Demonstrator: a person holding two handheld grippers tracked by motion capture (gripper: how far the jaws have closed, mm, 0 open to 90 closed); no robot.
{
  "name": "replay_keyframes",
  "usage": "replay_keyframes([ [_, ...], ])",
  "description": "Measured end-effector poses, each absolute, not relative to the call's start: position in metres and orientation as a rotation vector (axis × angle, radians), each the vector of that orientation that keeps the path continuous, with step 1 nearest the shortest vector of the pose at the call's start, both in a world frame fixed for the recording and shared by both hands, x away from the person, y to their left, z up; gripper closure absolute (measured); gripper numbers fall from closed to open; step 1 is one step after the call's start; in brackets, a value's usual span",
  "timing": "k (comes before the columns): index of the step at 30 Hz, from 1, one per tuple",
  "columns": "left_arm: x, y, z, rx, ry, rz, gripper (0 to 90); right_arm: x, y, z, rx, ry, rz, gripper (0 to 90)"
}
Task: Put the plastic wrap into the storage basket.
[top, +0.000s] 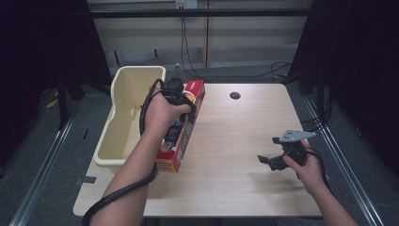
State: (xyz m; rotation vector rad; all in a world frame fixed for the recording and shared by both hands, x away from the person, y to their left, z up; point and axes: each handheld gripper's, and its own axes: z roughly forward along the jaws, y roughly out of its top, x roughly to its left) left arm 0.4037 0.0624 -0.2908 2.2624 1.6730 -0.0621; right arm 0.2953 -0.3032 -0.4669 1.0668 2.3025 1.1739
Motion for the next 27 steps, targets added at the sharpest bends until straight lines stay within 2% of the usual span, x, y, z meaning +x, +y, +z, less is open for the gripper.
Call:
replay_keyframes([
  [27, 0.407, 0.085, -0.252, 2.219, 1.730, -0.023, 40.7, 0.295, -0.302, -0.466, 1.061, 2.308, 1.167, 1.6],
])
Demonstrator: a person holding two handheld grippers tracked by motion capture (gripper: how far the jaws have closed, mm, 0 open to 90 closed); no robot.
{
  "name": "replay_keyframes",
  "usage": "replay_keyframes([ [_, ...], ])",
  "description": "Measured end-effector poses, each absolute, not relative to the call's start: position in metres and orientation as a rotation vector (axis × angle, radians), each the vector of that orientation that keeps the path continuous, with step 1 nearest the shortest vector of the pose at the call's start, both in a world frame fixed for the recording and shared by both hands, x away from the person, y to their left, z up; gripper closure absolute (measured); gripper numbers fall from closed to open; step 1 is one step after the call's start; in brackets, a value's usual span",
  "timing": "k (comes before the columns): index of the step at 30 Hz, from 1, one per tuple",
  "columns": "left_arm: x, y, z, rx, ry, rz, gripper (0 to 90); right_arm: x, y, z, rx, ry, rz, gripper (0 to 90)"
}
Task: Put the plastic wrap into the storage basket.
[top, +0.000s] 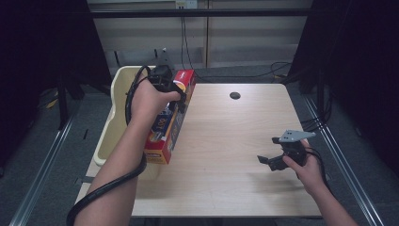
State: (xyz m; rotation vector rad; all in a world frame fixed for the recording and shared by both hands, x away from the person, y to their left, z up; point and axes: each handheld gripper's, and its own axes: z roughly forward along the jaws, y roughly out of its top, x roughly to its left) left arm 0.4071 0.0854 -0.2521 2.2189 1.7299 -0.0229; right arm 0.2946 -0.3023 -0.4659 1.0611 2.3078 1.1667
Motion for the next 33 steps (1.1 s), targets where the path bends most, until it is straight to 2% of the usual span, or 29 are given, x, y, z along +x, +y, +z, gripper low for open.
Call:
replay_keyframes([
  [24, 0.408, 0.112, -0.235, 2.172, 1.789, -0.020, 40.8, 0.295, -0.300, -0.467, 1.048, 2.316, 1.162, 1.6],
  [33, 0.407, 0.129, -0.229, 2.151, 1.815, 0.021, 40.8, 0.295, -0.299, -0.467, 1.049, 2.316, 1.159, 1.6],
])
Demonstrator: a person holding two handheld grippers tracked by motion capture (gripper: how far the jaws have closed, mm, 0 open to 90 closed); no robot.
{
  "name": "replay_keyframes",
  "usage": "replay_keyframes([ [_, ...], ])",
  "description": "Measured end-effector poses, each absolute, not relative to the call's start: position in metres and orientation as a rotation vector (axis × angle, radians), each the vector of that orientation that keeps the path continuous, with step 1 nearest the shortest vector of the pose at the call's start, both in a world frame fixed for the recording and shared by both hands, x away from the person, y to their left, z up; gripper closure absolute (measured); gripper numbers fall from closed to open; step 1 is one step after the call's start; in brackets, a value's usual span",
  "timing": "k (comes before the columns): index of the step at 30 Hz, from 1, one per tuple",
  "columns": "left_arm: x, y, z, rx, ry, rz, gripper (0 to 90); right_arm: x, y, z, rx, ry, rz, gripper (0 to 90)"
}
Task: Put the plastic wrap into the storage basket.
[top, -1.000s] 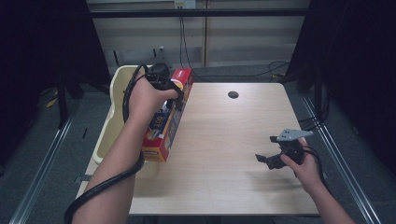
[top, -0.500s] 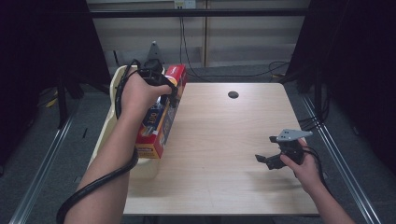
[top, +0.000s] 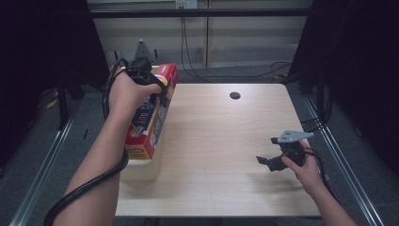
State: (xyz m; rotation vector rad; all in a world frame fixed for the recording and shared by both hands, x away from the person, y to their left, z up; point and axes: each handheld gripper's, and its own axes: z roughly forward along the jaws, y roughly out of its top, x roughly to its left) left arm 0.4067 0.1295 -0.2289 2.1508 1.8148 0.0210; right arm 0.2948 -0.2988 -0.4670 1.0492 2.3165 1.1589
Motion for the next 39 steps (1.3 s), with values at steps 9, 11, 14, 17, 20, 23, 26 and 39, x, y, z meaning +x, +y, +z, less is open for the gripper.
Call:
replay_keyframes([
  [9, 0.407, 0.145, -0.231, 2.118, 1.848, 0.019, 40.8, 0.295, -0.298, -0.467, 1.048, 2.321, 1.154, 1.7],
  [11, 0.407, 0.148, -0.232, 2.109, 1.857, 0.021, 40.8, 0.295, -0.298, -0.467, 1.048, 2.319, 1.156, 1.6],
  [14, 0.407, 0.151, -0.233, 2.109, 1.858, 0.028, 40.7, 0.295, -0.298, -0.467, 1.050, 2.321, 1.153, 1.7],
  [17, 0.407, 0.154, -0.233, 2.090, 1.860, 0.014, 40.7, 0.295, -0.298, -0.467, 1.048, 2.320, 1.152, 1.7],
  [20, 0.406, 0.155, -0.233, 2.097, 1.864, 0.017, 40.8, 0.295, -0.298, -0.467, 1.049, 2.321, 1.154, 1.7],
  [23, 0.406, 0.156, -0.231, 2.092, 1.852, 0.009, 40.8, 0.295, -0.298, -0.467, 1.048, 2.322, 1.152, 1.7],
  [26, 0.405, 0.154, -0.227, 2.095, 1.844, 0.023, 40.7, 0.295, -0.298, -0.467, 1.048, 2.321, 1.151, 1.7],
  [39, 0.402, 0.159, -0.220, 2.087, 1.848, 0.059, 40.7, 0.294, -0.299, -0.467, 1.051, 2.318, 1.157, 1.7],
])
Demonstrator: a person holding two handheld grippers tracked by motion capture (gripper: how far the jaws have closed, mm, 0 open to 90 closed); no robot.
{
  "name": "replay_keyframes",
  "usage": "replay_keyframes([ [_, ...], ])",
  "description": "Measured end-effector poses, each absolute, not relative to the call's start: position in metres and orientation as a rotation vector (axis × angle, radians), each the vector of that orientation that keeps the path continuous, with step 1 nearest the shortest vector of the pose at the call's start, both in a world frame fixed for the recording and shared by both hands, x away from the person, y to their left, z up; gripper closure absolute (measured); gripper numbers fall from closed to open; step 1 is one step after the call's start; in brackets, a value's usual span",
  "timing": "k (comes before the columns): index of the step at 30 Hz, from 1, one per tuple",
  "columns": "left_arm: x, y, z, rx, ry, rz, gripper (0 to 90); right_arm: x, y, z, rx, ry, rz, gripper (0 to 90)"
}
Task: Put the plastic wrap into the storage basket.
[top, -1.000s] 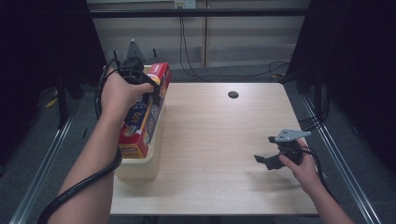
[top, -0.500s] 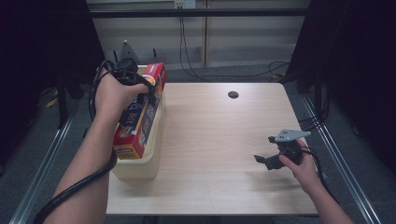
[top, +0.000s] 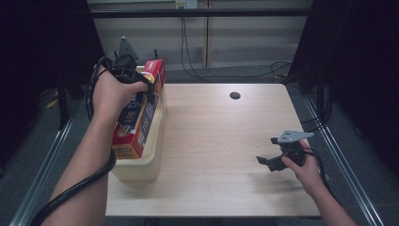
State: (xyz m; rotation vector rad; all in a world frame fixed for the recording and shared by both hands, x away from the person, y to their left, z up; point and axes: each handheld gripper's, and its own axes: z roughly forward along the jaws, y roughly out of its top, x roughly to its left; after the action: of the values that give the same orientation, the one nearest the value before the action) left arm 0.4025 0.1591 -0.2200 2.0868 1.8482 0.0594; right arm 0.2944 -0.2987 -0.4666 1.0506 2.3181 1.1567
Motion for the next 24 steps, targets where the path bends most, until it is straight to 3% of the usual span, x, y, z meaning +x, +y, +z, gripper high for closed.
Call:
replay_keyframes([
  [24, 0.401, 0.174, -0.251, 2.066, 1.937, 0.055, 40.7, 0.294, -0.298, -0.466, 1.048, 2.325, 1.162, 1.7],
])
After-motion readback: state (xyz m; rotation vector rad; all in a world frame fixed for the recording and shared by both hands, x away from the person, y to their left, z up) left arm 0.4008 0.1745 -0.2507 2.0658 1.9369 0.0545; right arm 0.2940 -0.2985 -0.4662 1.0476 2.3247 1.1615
